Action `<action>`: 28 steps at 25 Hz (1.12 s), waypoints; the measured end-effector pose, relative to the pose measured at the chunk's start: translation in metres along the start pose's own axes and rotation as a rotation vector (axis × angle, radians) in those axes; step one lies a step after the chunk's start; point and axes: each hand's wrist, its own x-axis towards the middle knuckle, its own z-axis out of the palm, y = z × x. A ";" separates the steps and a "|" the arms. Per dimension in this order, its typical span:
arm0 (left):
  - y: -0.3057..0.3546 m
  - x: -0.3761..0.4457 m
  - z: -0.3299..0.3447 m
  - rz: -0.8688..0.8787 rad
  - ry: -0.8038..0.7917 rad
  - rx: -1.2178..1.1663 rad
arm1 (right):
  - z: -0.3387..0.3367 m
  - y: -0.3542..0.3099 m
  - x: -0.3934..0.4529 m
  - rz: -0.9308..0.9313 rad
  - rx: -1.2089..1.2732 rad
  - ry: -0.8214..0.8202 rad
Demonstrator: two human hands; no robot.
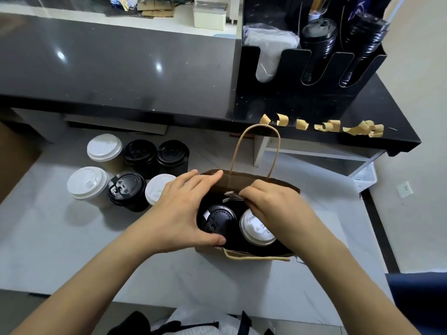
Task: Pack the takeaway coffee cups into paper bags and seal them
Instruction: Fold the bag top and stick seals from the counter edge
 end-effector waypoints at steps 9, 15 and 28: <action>-0.002 0.002 0.001 0.031 0.007 -0.041 | 0.015 -0.010 0.028 0.189 -0.067 -0.253; -0.004 0.002 0.004 0.059 0.029 -0.059 | 0.007 -0.005 0.018 0.233 0.041 -0.276; -0.004 0.000 0.013 0.066 0.184 -0.174 | -0.017 0.021 -0.063 0.495 0.406 0.479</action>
